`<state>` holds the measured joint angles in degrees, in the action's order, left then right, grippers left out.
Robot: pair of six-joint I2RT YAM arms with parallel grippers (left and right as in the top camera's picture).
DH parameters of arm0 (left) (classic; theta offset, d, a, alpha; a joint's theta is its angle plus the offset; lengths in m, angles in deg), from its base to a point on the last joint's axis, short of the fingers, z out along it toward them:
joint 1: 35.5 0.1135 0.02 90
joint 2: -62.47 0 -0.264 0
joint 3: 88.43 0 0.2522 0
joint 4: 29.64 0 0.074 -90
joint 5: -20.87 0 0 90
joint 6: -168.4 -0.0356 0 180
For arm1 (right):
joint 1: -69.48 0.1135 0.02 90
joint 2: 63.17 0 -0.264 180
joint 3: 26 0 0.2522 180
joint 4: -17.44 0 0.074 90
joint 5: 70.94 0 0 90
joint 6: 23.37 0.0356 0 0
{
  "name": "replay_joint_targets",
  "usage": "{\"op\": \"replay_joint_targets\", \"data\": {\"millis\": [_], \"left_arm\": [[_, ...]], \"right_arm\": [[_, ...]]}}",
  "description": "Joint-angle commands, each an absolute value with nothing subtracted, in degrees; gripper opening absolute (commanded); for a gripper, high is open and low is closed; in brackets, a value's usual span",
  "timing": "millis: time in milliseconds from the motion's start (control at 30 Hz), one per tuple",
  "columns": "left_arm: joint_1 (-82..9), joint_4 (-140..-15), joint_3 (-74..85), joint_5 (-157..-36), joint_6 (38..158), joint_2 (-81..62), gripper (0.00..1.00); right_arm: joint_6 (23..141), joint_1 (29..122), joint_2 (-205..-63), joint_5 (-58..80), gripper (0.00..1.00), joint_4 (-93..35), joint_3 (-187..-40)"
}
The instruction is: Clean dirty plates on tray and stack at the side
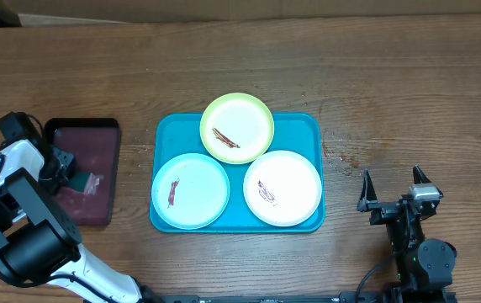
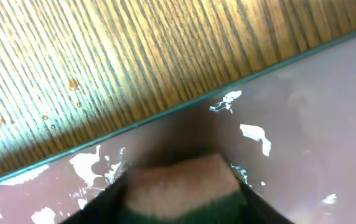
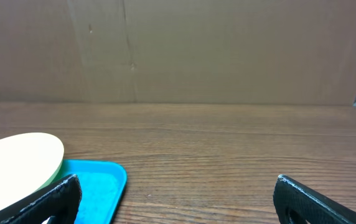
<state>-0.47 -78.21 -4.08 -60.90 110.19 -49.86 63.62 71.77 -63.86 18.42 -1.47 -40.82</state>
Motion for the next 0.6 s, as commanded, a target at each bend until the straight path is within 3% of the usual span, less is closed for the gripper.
{"op": "replay_joint_targets", "data": {"millis": [0,67,100,167,200,533,567], "left_arm": [[0.1,-78.9,-5.7,-59.7,110.3,-52.3,0.04],[0.1,-79.1,-5.7,-59.7,110.3,-52.3,0.04],[0.1,-79.4,-5.7,-59.8,110.3,-52.3,0.13],[0.1,-80.2,-5.7,-60.7,110.3,-52.3,0.93],[0.1,-80.5,-5.7,-61.2,110.3,-52.3,1.0],[0.1,-86.3,-5.7,-72.7,110.3,-52.3,0.99],[0.1,-86.7,-5.7,-73.5,110.3,-52.3,0.92]], "right_arm": [[63.6,71.7,-63.4,18.6,1.0,-1.2,-40.2],[63.6,71.7,-63.4,18.6,1.0,-1.2,-40.2],[63.6,71.7,-63.4,18.6,1.0,-1.2,-40.2],[63.6,71.7,-63.4,18.6,1.0,-1.2,-40.2],[63.6,71.7,-63.4,18.6,1.0,-1.2,-40.2],[63.6,71.7,-63.4,18.6,1.0,-1.2,-40.2],[63.6,71.7,-63.4,18.6,1.0,-1.2,-40.2]]}}
